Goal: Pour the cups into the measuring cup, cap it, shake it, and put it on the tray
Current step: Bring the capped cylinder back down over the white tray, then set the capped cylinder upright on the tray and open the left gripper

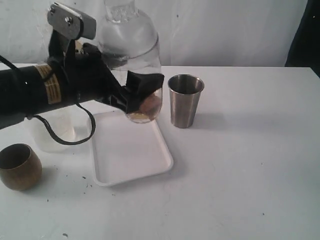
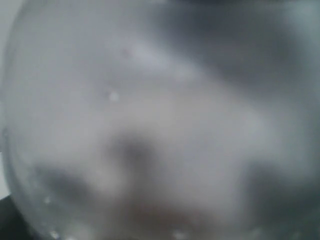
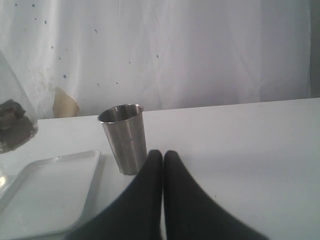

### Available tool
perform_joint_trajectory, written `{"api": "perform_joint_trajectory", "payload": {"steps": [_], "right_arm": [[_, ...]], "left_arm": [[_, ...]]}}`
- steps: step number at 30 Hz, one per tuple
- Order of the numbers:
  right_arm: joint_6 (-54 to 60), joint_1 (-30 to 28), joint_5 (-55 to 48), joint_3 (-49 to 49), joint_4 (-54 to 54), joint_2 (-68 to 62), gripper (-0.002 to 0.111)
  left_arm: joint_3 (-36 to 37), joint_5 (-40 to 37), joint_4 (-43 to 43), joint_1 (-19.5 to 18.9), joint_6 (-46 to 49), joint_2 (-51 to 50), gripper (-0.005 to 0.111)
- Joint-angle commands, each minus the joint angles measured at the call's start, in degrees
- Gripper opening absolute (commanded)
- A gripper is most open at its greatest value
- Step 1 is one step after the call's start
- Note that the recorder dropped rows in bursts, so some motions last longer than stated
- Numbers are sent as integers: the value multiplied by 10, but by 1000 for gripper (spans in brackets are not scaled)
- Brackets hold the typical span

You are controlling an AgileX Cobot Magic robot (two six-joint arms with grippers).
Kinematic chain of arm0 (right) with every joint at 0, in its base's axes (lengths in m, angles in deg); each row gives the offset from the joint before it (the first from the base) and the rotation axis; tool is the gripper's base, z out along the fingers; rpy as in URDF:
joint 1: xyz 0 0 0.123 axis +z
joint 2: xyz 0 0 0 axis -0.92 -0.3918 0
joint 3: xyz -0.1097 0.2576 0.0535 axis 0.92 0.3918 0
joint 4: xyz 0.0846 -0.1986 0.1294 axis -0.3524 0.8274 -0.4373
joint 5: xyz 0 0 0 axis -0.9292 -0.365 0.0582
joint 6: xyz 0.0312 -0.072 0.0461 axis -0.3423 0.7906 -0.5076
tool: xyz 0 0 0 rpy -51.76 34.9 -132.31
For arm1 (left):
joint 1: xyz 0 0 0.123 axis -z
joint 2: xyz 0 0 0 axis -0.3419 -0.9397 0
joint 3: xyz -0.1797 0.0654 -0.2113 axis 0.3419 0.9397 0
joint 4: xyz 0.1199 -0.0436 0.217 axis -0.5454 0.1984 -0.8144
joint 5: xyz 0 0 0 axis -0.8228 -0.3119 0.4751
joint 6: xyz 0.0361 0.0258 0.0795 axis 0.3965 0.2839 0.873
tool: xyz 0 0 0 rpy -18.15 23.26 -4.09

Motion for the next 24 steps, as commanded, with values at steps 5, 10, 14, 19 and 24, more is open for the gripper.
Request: {"api": "perform_joint_trajectory", "payload": {"steps": [5, 10, 14, 19, 24], "right_arm": [[0, 1, 11, 3, 2, 0, 0], [0, 1, 11, 3, 2, 0, 0], [0, 1, 11, 3, 2, 0, 0], [0, 1, 11, 3, 2, 0, 0], [0, 1, 11, 3, 2, 0, 0]], "left_arm": [[-3, 17, -21, -18, -55, -87, 0], [-3, 13, 32, -18, 31, -130, 0], [-3, 1, 151, -18, 113, -153, 0], [-4, 7, 265, -18, 179, -176, 0], [-4, 30, 287, -18, 185, -207, 0]]}}
